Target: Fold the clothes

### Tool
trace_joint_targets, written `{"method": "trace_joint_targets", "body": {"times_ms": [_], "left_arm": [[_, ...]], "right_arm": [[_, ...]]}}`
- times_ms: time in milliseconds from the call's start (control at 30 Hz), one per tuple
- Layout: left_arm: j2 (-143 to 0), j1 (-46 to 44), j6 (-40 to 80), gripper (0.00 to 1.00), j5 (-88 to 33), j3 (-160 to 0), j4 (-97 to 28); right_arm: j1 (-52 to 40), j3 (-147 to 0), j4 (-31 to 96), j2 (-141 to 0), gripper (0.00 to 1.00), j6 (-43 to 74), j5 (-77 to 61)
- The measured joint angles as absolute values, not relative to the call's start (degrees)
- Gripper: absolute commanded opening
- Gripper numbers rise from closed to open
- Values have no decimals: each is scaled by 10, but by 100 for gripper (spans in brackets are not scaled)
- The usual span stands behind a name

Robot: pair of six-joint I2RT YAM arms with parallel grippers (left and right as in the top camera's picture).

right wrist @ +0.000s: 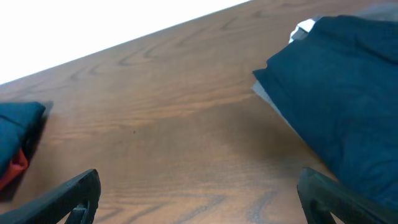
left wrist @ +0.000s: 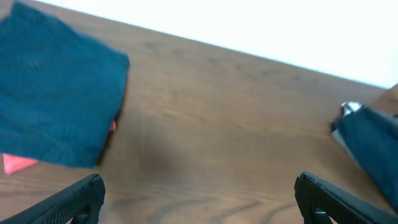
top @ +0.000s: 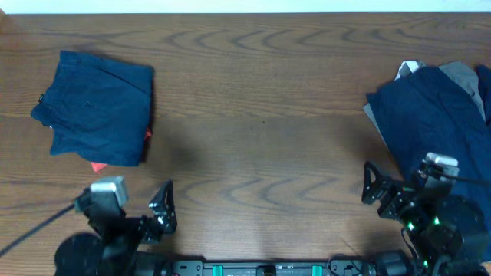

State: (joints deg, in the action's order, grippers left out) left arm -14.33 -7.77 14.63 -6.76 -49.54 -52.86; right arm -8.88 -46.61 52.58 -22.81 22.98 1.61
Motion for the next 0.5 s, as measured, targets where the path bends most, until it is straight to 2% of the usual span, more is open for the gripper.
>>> {"method": "trace_joint_targets", "body": {"times_ms": [500], "left_arm": [[-120,-78,148,98,-60,-495,-540]], "right_arm": [[-89,-463,646,-221,99,231,24]]}}
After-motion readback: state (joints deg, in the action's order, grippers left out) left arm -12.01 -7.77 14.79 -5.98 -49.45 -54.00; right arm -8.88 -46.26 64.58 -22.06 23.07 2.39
